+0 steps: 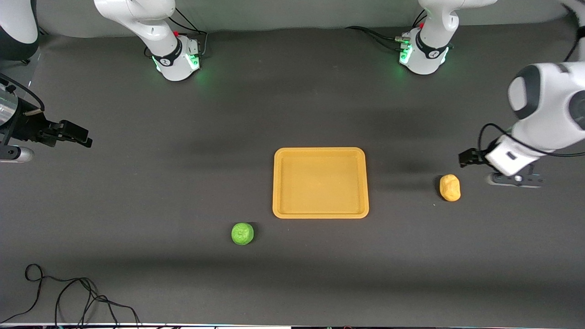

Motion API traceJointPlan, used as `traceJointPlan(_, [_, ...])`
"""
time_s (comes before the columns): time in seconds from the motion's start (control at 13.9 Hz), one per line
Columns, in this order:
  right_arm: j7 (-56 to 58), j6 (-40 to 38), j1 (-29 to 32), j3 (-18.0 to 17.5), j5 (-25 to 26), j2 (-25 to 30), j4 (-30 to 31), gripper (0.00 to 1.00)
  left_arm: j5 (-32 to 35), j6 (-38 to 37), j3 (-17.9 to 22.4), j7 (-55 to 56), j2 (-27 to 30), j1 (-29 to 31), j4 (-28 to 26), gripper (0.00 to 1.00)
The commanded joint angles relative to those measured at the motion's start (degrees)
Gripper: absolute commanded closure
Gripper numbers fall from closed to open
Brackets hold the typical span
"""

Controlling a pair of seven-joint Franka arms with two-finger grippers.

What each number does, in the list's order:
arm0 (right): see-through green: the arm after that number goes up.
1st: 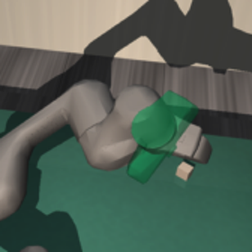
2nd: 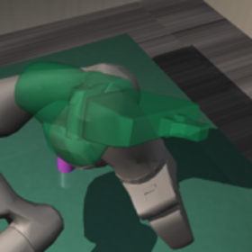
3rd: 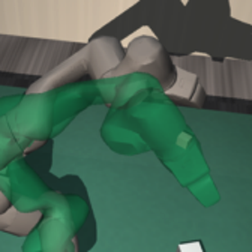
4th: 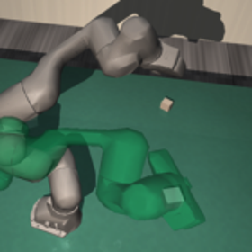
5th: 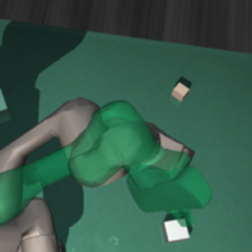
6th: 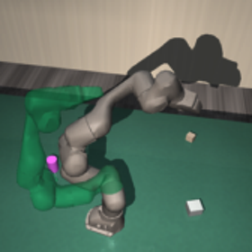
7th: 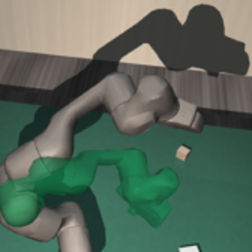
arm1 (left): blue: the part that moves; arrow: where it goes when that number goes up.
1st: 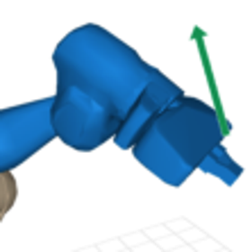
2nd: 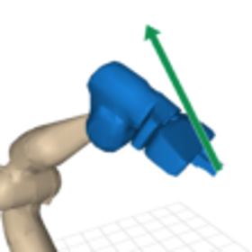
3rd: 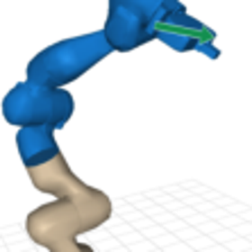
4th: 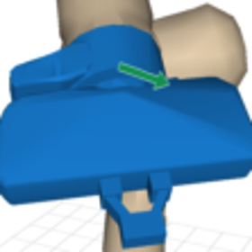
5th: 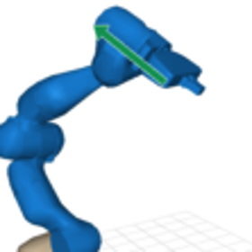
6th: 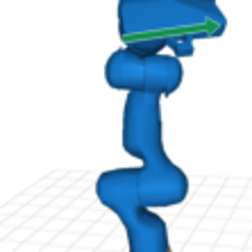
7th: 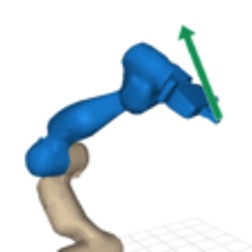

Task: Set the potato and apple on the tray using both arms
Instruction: 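Grasp the yellow potato with the left gripper while the right gripper reaches the apple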

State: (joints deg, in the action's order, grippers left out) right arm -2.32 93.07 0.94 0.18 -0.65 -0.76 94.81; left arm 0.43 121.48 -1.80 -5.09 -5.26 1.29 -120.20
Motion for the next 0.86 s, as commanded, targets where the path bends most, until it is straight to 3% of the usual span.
traceJointPlan(0.0, [-1.27,2.02,-4.44,0.09,-1.02,-2.84,-1.56,0.0,0.27,1.74,0.3,-3.16,-1.05,-1.2,-3.02,0.0])
traceJointPlan(0.22, [-9.96,6.94,-11.81,0.0,-1.1,-8.18,-5.4,0.0,-0.25,10.76,0.3,-8.16,-8.34,-0.41,-2.76,0.0])
traceJointPlan(0.43, [-18.39,7.48,-19.73,0.0,-1.1,-21.26,-19.26,0.0,-0.25,17.11,0.48,-11.41,-15.29,1.08,-2.32,0.0])
traceJointPlan(0.65, [-22.37,7.57,-24.92,0.0,-1.02,-33.58,-32.38,0.0,-0.52,17.12,0.39,-11.78,-17.42,3.98,-2.23,0.03])
traceJointPlan(0.72, [-22.9,7.65,-25.81,0.09,-0.93,-34.13,-32.5,0.0,-0.69,17.12,0.3,-11.96,-17.42,4.77,-2.06,0.14])
traceJointPlan(0.79, [-23.08,8.61,-25.9,0.09,-0.93,-34.75,-32.06,0.0,-1.74,16.34,0.3,-11.78,-17.15,4.78,-1.19,0.38])
